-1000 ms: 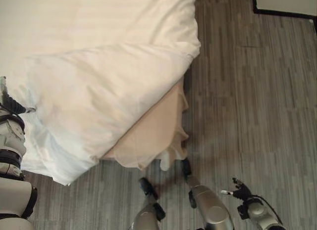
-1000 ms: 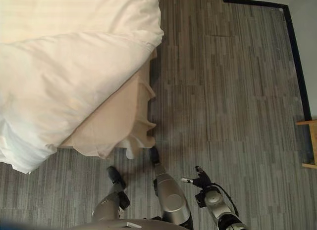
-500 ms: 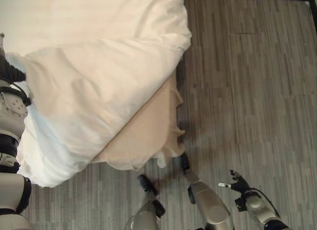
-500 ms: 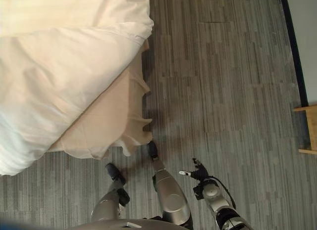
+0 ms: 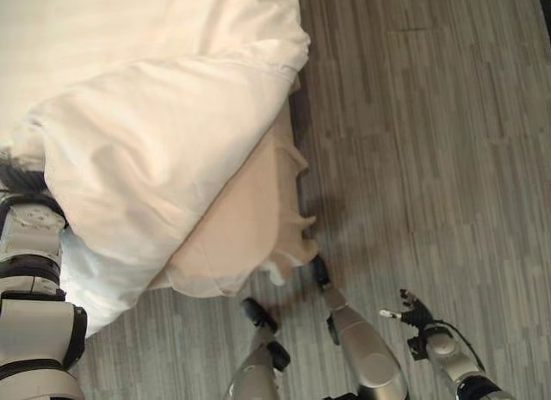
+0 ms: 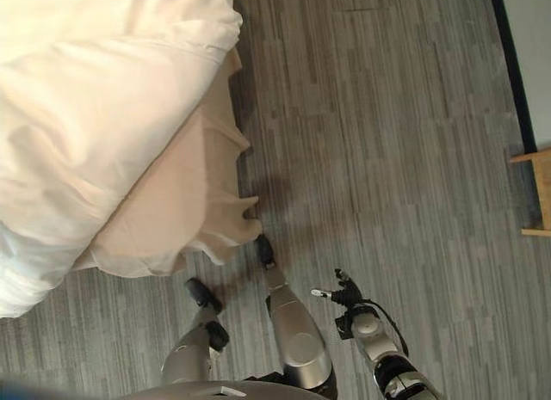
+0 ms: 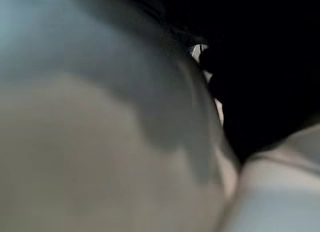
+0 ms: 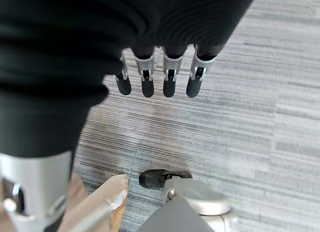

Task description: Making the bed.

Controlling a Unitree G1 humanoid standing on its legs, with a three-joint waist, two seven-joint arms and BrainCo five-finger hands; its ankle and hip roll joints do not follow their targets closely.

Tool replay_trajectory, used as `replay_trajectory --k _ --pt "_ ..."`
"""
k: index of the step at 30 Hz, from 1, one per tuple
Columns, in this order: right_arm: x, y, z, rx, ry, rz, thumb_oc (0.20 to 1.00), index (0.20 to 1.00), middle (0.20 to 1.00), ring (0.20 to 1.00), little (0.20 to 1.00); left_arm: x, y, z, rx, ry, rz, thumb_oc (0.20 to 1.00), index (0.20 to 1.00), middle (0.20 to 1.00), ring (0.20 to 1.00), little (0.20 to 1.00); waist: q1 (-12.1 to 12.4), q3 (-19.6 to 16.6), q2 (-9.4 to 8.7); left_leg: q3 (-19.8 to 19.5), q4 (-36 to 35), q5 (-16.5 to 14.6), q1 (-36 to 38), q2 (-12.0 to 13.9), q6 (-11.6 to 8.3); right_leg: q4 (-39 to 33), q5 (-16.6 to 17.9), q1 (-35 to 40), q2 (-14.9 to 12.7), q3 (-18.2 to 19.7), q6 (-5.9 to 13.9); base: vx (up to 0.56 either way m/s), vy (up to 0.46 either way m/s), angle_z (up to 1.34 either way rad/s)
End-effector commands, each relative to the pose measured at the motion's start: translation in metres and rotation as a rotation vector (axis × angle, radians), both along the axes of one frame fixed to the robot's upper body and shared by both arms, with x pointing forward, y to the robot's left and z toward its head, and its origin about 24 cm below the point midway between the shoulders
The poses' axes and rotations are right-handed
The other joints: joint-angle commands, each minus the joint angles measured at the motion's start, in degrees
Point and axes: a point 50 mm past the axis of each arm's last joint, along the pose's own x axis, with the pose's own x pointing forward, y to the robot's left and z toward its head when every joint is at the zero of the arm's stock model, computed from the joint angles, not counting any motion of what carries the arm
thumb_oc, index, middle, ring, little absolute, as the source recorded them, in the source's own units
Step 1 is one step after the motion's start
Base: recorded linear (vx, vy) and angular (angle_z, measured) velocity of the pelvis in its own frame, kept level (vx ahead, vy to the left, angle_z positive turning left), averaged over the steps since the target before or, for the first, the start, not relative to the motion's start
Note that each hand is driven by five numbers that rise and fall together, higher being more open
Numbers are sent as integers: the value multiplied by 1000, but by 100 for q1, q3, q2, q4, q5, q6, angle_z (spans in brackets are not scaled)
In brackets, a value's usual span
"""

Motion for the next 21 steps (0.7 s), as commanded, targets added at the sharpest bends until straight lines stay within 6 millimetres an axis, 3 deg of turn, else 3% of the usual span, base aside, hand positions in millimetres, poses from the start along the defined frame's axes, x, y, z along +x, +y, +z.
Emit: replay_trajectory --k 1,4,6,7,8,9,10,12,15,16,19,20,21 --pt "-2 9 -5 49 24 -32 1000 1000 1000 1000 1000 -1 1 -10 -31 88 -10 200 200 200 200 200 -126 1 -30 -91 75 -484 630 131 -209 78 -626 28 60 -147 402 0 0 0" --pt "-8 7 -9 36 53 -22 1000 1000 1000 1000 1000 10 -7 0 -28 35 -56 200 200 200 200 200 -128 -20 -15 -84 75 -481 667 153 -217 78 -650 81 86 -134 387 -1 -11 -1" --pt "-13 3 -11 28 69 -30 1000 1000 1000 1000 1000 26 -22 27 43 -27 -133 200 200 200 200 200 -115 -61 13 -102 75 -493 726 153 -205 78 -689 151 105 -134 367 6 -32 2" --pt "-27 -7 -18 4 126 -43 1000 1000 1000 1000 1000 51 -63 78 212 -167 -317 200 200 200 200 200 -63 -147 94 -150 75 -509 844 129 -192 78 -752 328 102 -168 353 8 -54 5" --pt "-27 -7 -19 5 126 -44 1000 1000 1000 1000 1000 51 -63 78 212 -167 -318 200 200 200 200 200 -57 -142 91 -149 75 -511 851 129 -192 78 -754 334 102 -167 353 5 -57 11" --pt "-33 -10 -22 -11 155 -43 1000 1000 1000 1000 1000 56 -78 88 234 -216 -380 200 200 200 200 200 -45 -175 123 -157 75 -522 907 113 -186 78 -774 398 98 -178 350 18 -30 13" --pt "-46 -14 -29 -39 225 -39 1000 1000 1000 1000 1000 66 -108 97 237 -300 -504 200 200 200 200 200 -32 -244 185 -163 75 -553 1035 70 -171 78 -831 535 85 -190 351 35 -29 11" --pt "-53 -18 -32 -51 258 -47 1000 1000 1000 1000 1000 68 -117 96 219 -324 -544 200 200 200 200 200 -27 -263 213 -172 75 -585 1101 51 -152 78 -855 601 74 -195 347 17 -8 3" --pt "-71 -25 -40 -77 350 -59 1000 1000 1000 1000 1000 75 -169 90 161 -408 -771 200 200 200 200 200 -6 -356 335 -135 75 -650 1330 -21 -125 78 -932 822 7 -213 338 -26 -11 1" --pt "-79 -30 -42 -91 381 -70 1000 1000 1000 1000 1000 75 -186 79 116 -423 -838 200 200 200 200 200 -24 -378 337 -50 75 -543 1385 -63 -76 78 -840 848 -18 -221 284 -76 -22 3" --pt "-97 -36 -47 -96 454 -99 1000 1000 1000 1000 1000 69 -227 41 -64 -446 -1003 200 200 200 200 200 -80 -435 444 -1 75 -625 1631 -158 -22 78 -887 1052 -82 -208 276 -29 31 -2" --pt "-100 -36 -48 -95 469 -106 1000 1000 1000 1000 1000 65 -242 25 -148 -446 -1060 200 200 200 200 200 -106 -437 480 33 75 -649 1722 -187 -7 78 -902 1122 -108 -194 282 -27 84 -17" --pt "-103 -39 -49 -100 490 -106 1000 1000 1000 1000 1000 56 -261 -7 -300 -415 -1122 200 200 200 200 200 -178 -438 554 80 90 -719 1866 -252 28 78 -909 1216 -137 -158 288 -28 71 -27"
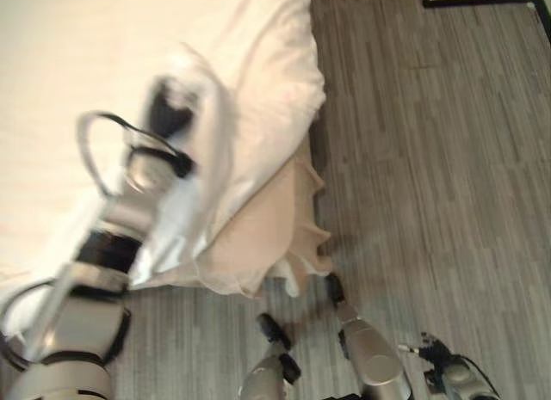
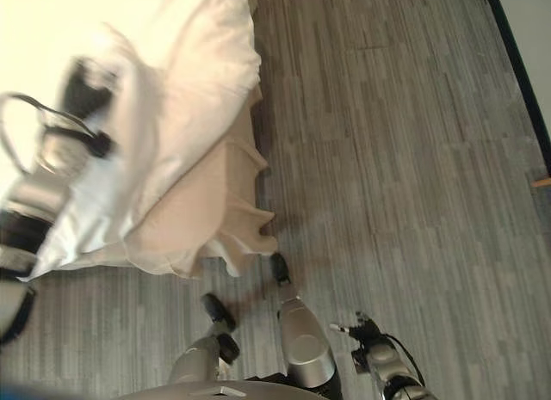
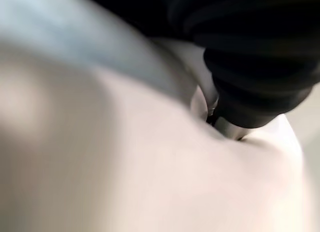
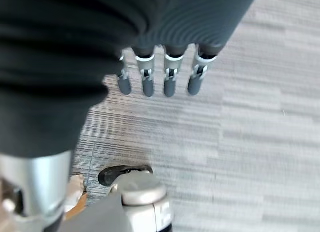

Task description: Making the bed.

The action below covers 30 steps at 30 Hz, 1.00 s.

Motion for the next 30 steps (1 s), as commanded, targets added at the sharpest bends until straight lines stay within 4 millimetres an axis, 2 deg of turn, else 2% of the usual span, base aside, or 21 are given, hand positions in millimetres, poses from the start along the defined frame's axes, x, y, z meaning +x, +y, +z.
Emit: replay_trajectory --k 1,5,6,7,8,10,11,12,13,14,16,19,20,21,22,24,25,26,28,30 --pt "-29 -8 -7 -31 122 30 1000 1000 1000 1000 1000 -3 -23 6 -187 -59 -155 200 200 200 200 200 -252 -268 251 43 92 -591 685 -90 1 79 -817 49 36 -181 182 -20 74 -25" --pt "-27 -10 -7 -46 133 53 1000 1000 1000 1000 1000 -27 -65 -70 -357 200 -269 200 200 200 200 200 -423 -281 362 219 237 -782 847 -204 103 79 -768 92 -4 -5 229 -27 75 -18" --pt "-25 -10 -6 -57 139 66 1000 1000 1000 1000 1000 -36 -79 -93 -371 296 -302 200 200 200 200 200 -470 -272 432 178 256 -950 917 -239 121 79 -849 140 -21 32 296 -64 50 -29" --pt "-22 -11 -6 -68 139 83 1000 1000 1000 1000 1000 -45 -89 -110 -386 368 -328 200 200 200 200 200 -502 -276 405 321 305 -861 868 -248 162 79 -707 59 -15 104 254 12 108 -43" --pt "-21 -10 -6 -70 143 85 1000 1000 1000 1000 1000 -56 -101 -129 -412 456 -360 200 200 200 200 200 -545 -278 473 278 300 -1030 944 -279 181 79 -798 98 -29 138 314 -55 41 -49" --pt "-22 -9 -6 -73 147 79 1000 1000 1000 1000 1000 -81 -125 -164 -420 623 -425 200 200 200 200 200 -636 -259 500 347 394 -1124 942 -316 238 79 -764 68 -47 231 333 -19 63 -30" --pt "-23 -9 -7 -72 149 78 1000 1000 1000 1000 1000 -88 -131 -172 -417 667 -446 200 200 200 200 200 -646 -265 512 373 427 -1159 936 -331 257 79 -746 52 -57 262 342 -30 19 -21" --pt "-23 -9 -7 -72 149 78 1000 1000 1000 1000 1000 -88 -131 -172 -417 667 -446 200 200 200 200 200 -643 -267 513 374 428 -1160 935 -331 257 79 -746 50 -57 263 342 -72 3 -26" --pt "-22 -10 -6 -77 144 69 1000 1000 1000 1000 1000 -106 -148 -191 -437 767 -479 200 200 200 200 200 -700 -239 520 396 522 -1224 895 -368 293 79 -689 -2 -101 323 356 -116 3 -37" --pt "-20 -9 -6 -80 133 61 1000 1000 1000 1000 1000 -119 -166 -201 -414 831 -533 200 200 200 200 200 -782 -199 542 426 599 -1287 844 -410 336 79 -644 -78 -144 378 367 -130 6 -37" --pt "-19 -8 -6 -80 126 55 1000 1000 1000 1000 1000 -127 -178 -205 -396 860 -568 200 200 200 200 200 -820 -183 564 458 690 -1363 800 -447 372 79 -607 -122 -186 413 379 -64 3 -25" --pt "-16 -9 -4 -80 107 42 1000 1000 1000 1000 1000 -129 -185 -211 -388 887 -561 200 200 200 200 200 -863 -155 574 467 781 -1426 734 -489 404 100 -552 -201 -214 467 394 -60 -14 -16" --pt "-7 -7 -2 -74 79 21 1000 1000 1000 1000 1000 -127 -192 -217 -334 917 -544 297 297 297 297 297 -946 -102 573 487 847 -1467 650 -534 421 110 -494 -305 -248 517 411 -78 -13 -11" --pt "-7 -7 -2 -75 77 21 1000 1000 1000 1000 1000 -126 -193 -217 -334 915 -545 297 297 297 297 297 -946 -97 580 488 853 -1472 643 -533 423 110 -493 -311 -248 519 412 -86 13 -7" --pt "1 -6 0 -86 52 15 1000 1000 1000 1000 1000 -126 -196 -228 -165 934 -518 1000 1000 1000 1000 1000 -1022 -45 576 542 932 -1533 570 -568 444 110 -461 -401 -275 571 430 -56 15 -9" --pt "4 -4 0 -104 64 38 1000 1000 1000 1000 1000 -130 -195 -243 -34 985 -489 1000 1000 1000 1000 1000 -1051 -37 579 583 1025 -1592 480 -574 465 115 -432 -487 -294 602 440 -54 -3 -20" --pt "5 -5 0 -105 64 38 1000 1000 1000 1000 1000 -130 -196 -243 -34 984 -489 1000 1000 1000 1000 1000 -1051 -36 584 585 1032 -1596 472 -573 466 116 -431 -493 -295 605 441 -34 -20 -23" --pt "6 -3 0 -121 71 64 1000 1000 1000 1000 1000 -135 -193 -252 -19 1030 -453 1000 1000 1000 1000 1000 -1050 -55 579 598 1064 -1613 454 -571 474 119 -419 -518 -301 612 440 -28 -43 -15" --pt "15 -1 2 -177 79 150 1000 1000 1000 1000 1000 -151 -178 -274 -132 1176 -318 1000 1000 1000 1000 1000 -963 -137 534 630 1086 -1620 468 -548 476 128 -410 -537 -309 586 431 -37 -89 -8" --pt "16 2 2 -189 78 166 1000 1000 1000 1000 1000 -156 -172 -279 -254 1214 -236 1000 1000 1000 1000 1000 -889 -175 498 658 1103 -1624 506 -544 483 131 -405 -520 -306 569 436 -22 -56 -7"
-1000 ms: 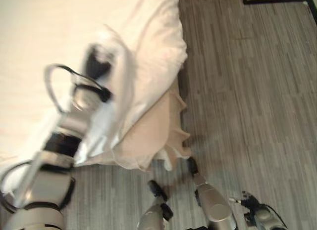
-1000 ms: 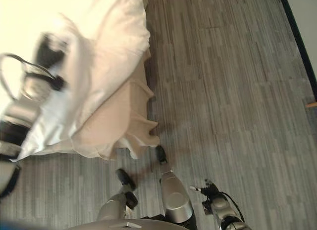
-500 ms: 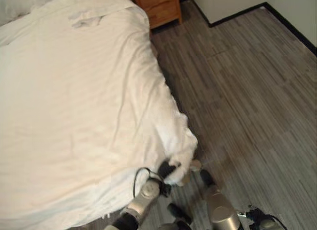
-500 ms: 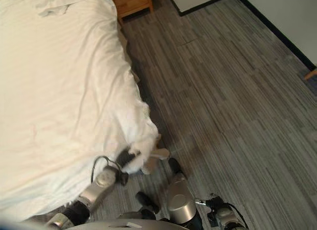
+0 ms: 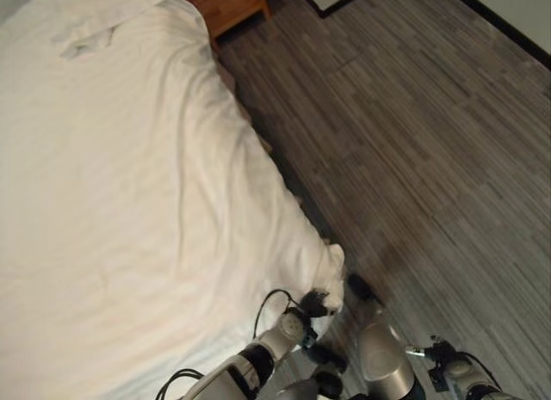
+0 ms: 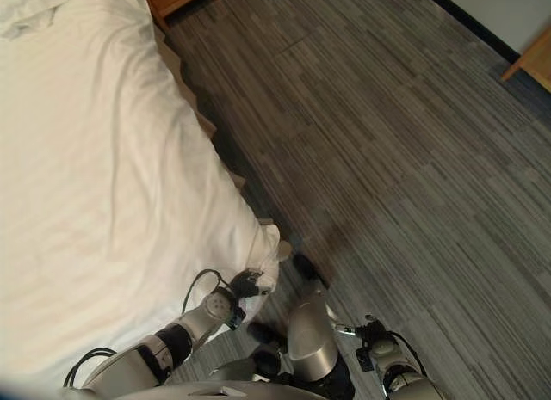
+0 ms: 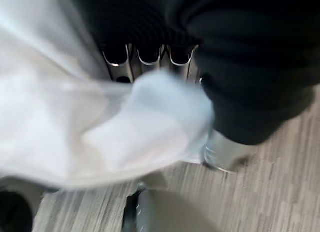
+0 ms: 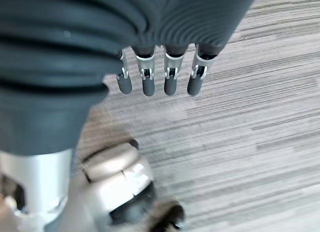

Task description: Making the bed.

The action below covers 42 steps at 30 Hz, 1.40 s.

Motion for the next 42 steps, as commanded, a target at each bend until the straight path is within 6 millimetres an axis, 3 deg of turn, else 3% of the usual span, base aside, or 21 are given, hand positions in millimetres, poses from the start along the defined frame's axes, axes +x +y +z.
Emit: replay_trajectory --k 1,6,9,12,13,14,15,17,18,22,24,25,26,27,28,31,34,35,38,39,42 --pt "-6 4 -4 -52 35 70 1000 1000 1000 1000 1000 -24 -26 -5 -151 87 108 1000 1000 1000 1000 1000 15 -159 -84 -535 1067 -1060 25 101 186 53 -418 -269 90 -527 -74 -20 -36 -13" --pt "-12 8 -7 -60 58 103 1000 1000 1000 1000 1000 -39 -23 -10 -329 184 272 1000 1000 1000 1000 1000 241 -327 -223 -605 936 -1013 289 128 224 58 -471 -10 103 -716 -67 -13 -54 1" --pt "-28 10 -13 -34 114 133 1000 1000 1000 1000 1000 -38 -25 5 -534 168 265 1000 1000 1000 1000 1000 459 -499 -325 -779 723 -913 501 139 245 46 -504 259 103 -874 -55 4 -43 30" --pt "-44 7 -16 -12 152 123 1000 1000 1000 1000 1000 -8 -9 69 -940 -11 269 1000 1000 1000 1000 1000 798 -721 -381 -1063 440 -685 662 171 200 23 -497 508 86 -1151 -24 -7 -14 37" --pt "-49 7 -18 -1 164 106 1000 1000 1000 1000 1000 -8 0 78 -991 -18 279 1000 1000 1000 1000 1000 849 -811 -425 -1170 393 -663 691 175 211 16 -507 580 65 -1215 -27 24 -5 49" --pt "-47 7 -16 10 129 102 1000 1000 1000 1000 1000 3 13 115 -1163 -93 236 1000 1000 1000 1000 1000 916 -932 -510 -1327 207 -537 769 196 177 1 -537 717 62 -1320 -14 49 -11 68" --pt "-47 8 -17 12 130 102 1000 1000 1000 1000 1000 3 14 115 -1161 -91 238 1000 1000 1000 1000 1000 908 -933 -522 -1335 200 -530 774 193 177 1 -540 723 60 -1329 -14 -61 -22 99" --pt "-53 10 -18 28 115 56 1000 1000 1000 1000 1000 25 50 191 -1230 -411 126 1000 1000 1000 1000 1000 1152 -1125 -703 -1532 42 -259 732 278 92 1 -526 813 15 -1676 -80 -84 -60 68" --pt "-52 12 -18 37 99 38 1000 1000 1000 1000 1000 32 61 210 -1196 -525 119 1000 1000 1000 1000 1000 1266 -1188 -779 -1693 42 -210 682 333 47 1 -567 883 -1 -1854 -82 9 -61 32" --pt "-32 19 -12 54 8 46 1000 1000 1000 1000 1000 36 88 236 -1080 -746 140 1000 1000 1000 1000 1000 1433 -1280 -981 -1985 42 -140 580 456 -39 1 -678 1051 -1 -2182 -116 26 -50 83" --pt "-1 22 2 58 -134 99 1000 1000 1000 1000 1000 40 119 233 -830 -895 206 1000 1000 1000 1000 1000 1645 -1318 -1153 -2154 42 -76 501 528 -93 1 -752 1132 10 -2352 -151 39 -90 45" --pt "18 21 14 51 -220 119 555 555 555 555 555 40 129 222 -710 -902 245 1000 1000 1000 1000 1000 1721 -1309 -1228 -2217 42 -46 485 560 -115 1 -778 1173 24 -2422 -166 74 -114 70" --pt "48 19 36 57 -357 141 200 200 200 200 200 38 145 196 -562 -846 304 1000 1000 1000 1000 1000 1834 -1261 -1313 -2311 42 -29 473 609 -135 1 -820 1251 48 -2529 -193 85 -118 77" --pt "80 21 67 93 -535 171 200 200 200 200 200 31 163 174 -438 -789 341 1000 1000 1000 1000 1000 1980 -1189 -1372 -2407 42 14 416 634 -161 1 -867 1287 61 -2628 -211 65 -87 68" --pt "80 21 68 94 -535 170 200 200 200 200 200 31 163 174 -438 -789 341 1000 1000 1000 1000 1000 1976 -1200 -1376 -2411 42 29 394 628 -159 1 -857 1267 55 -2631 -213 22 -55 34" --pt "123 21 126 170 -822 164 200 200 200 200 200 23 184 158 -304 -743 381 1000 1000 1000 1000 1000 2193 -1010 -1382 -2526 42 88 268 658 -177 1 -908 1245 61 -2751 -235 -3 -38 38" --pt "139 29 148 261 -929 123 200 200 200 200 200 19 189 152 -318 -719 427 1000 1000 1000 1000 1000 2288 -911 -1355 -2547 42 140 172 658 -177 1 -890 1174 57 -2756 -251 -37 -17 24" --pt "149 38 166 457 -1053 12 200 200 200 200 200 12 194 144 -339 -688 479 1000 1000 1000 1000 1000 2371 -759 -1269 -2590 42 161 99 662 -178 1 -895 1132 63 -2780 -259 -63 -7 6" --pt "161 52 179 706 -1157 -155 200 200 200 200 200 11 197 143 -383 -694 519 1000 1000 1000 1000 1000 2445 -578 -1181 -2645 42 239 -78 642 -178 1 -852 980 41 -2806 -262 -140 9 5" --pt "176 75 195 951 -1253 -308 200 200 200 200 200 13 194 142 -439 -694 544 1000 1000 1000 1000 1000 2582 -327 -1031 -2699 42 282 -237 610 -170 1 -797 824 23 -2824 -261 -165 18 13" --pt "192 97 212 1126 -1309 -420 200 200 200 200 200 14 188 137 -479 -680 552 1000 1000 1000 1000 1000 2777 -142 -843 -2777 42 386 -432 579 -158 1 -724 654 -18 -2867 -266 -114 34 2"
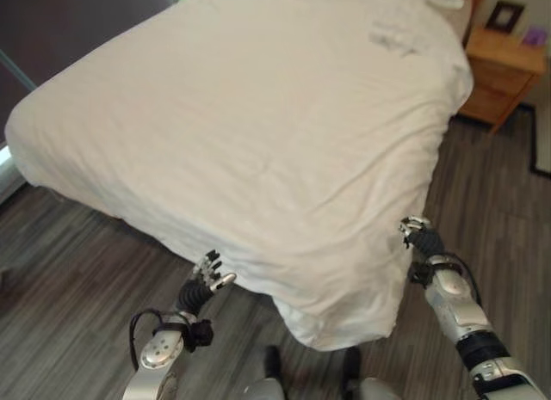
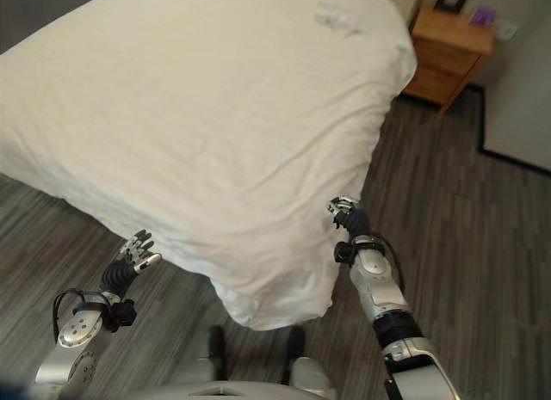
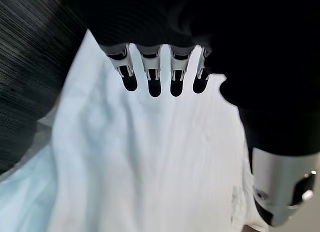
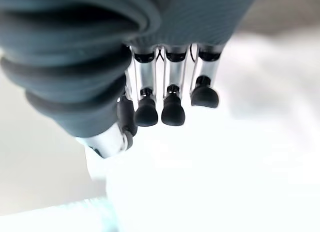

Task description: Making the bed.

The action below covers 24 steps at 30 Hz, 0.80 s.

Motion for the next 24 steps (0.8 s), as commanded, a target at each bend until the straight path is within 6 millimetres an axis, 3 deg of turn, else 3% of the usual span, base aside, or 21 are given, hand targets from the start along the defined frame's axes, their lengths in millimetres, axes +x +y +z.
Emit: replay_trajectory --k 1,2,5,6,7,9,12,13,14,15,17,19,20,21,22,23,24 --pt "34 37 49 369 -211 -56 200 200 200 200 200 22 -2 22 -88 -162 -1 1000 1000 1000 1000 1000 400 421 -15 81 59 -343 275 106 -90 68 -407 -262 -119 -42 108 -67 28 -1" --pt "34 37 49 369 -212 -56 200 200 200 200 200 22 -2 22 -88 -162 -1 1000 1000 1000 1000 1000 400 425 -15 79 59 -343 275 107 -90 68 -407 -261 -118 -44 108 -33 19 4" --pt "44 47 60 451 -228 -59 200 200 200 200 200 19 -7 15 -98 -137 -30 1000 1000 1000 1000 1000 596 538 227 -65 59 -264 68 50 -88 68 -354 -382 -198 -178 118 -61 22 16" --pt "50 54 68 469 -231 -48 200 200 200 200 200 19 -8 15 -85 -138 -51 1000 1000 1000 1000 1000 714 602 390 -149 59 -218 -74 12 -103 74 -313 -478 -251 -267 118 -67 27 32" --pt "51 54 68 469 -232 -48 200 200 200 200 200 20 -8 15 -85 -139 -52 1000 1000 1000 1000 1000 713 602 391 -154 59 -216 -82 12 -103 74 -313 -483 -251 -272 118 -71 19 37" --pt "57 70 74 468 -206 -11 200 200 200 200 200 21 -9 13 -89 -132 -51 1000 1000 1000 1000 1000 865 641 568 -240 59 -165 -228 -29 -111 96 -285 -579 -313 -374 124 -43 2 30" --pt "55 81 67 464 -171 25 200 200 200 200 200 19 -9 9 -106 -114 -37 1000 1000 1000 1000 1000 904 631 642 -248 59 -170 -248 -48 -108 95 -284 -591 -334 -396 121 -7 10 22" --pt "51 84 55 465 -127 35 200 200 200 200 200 18 -10 6 -119 -102 -33 1000 1000 1000 1000 1000 893 636 670 -249 59 -169 -261 -64 -105 93 -276 -593 -344 -385 121 4 31 4" --pt "42 82 26 455 -17 24 200 200 200 200 200 15 -12 0 -132 -77 -30 1000 1000 1000 1000 1000 854 636 702 -262 59 -180 -252 -89 -100 90 -275 -575 -354 -367 116 0 0 0" --pt "42 82 25 455 -16 24 200 200 200 200 200 15 -12 0 -132 -77 -30 1000 1000 1000 1000 1000 852 633 705 -264 59 -180 -253 -89 -100 90 -276 -574 -354 -369 117 13 25 3" --pt "27 75 -11 457 118 -6 200 200 200 200 200 13 -15 -6 -135 -49 -37 1000 1000 1000 1000 1000 772 639 729 -252 59 -203 -232 -111 -93 95 -282 -571 -356 -343 117 0 0 0" --pt "6 57 -48 475 240 -84 200 200 200 200 200 11 -16 -11 -121 -29 -43 1000 1000 1000 1000 1000 651 677 753 -242 59 -229 -214 -135 -85 104 -294 -572 -369 -297 124 11 31 3" --pt "-10 34 -70 493 309 -172 200 200 200 200 200 10 -17 -19 -110 -3 -36 1000 1000 1000 1000 1000 495 727 780 -207 59 -260 -197 -171 -70 113 -299 -599 -381 -230 140 0 0 0" --pt "-10 33 -70 492 308 -173 200 200 200 200 200 10 -17 -19 -111 -3 -37 1000 1000 1000 1000 1000 499 729 787 -206 59 -261 -194 -171 -69 114 -300 -596 -381 -230 141 3 46 2" --pt "-14 41 -74 499 317 -152 200 200 200 200 200 29 -23 -24 -71 31 -21 1000 1000 1000 1000 1000 342 772 759 -144 59 -277 -178 -167 -76 121 -294 -625 -384 -162 158 8 67 2" --pt "-31 36 -92 529 381 -203 200 200 200 200 200 39 -26 -26 -66 35 4 1000 1000 1000 1000 1000 202 813 755 -85 60 -304 -161 -186 -77 128 -283 -664 -387 -86 172 13 104 3" --pt "-36 26 -97 524 390 -255 200 200 200 200 200 47 -32 -24 -75 26 2 1000 1000 1000 1000 1000 73 816 773 -26 59 -334 -143 -200 -70 126 -275 -698 -393 -4 190 11 125 -5"
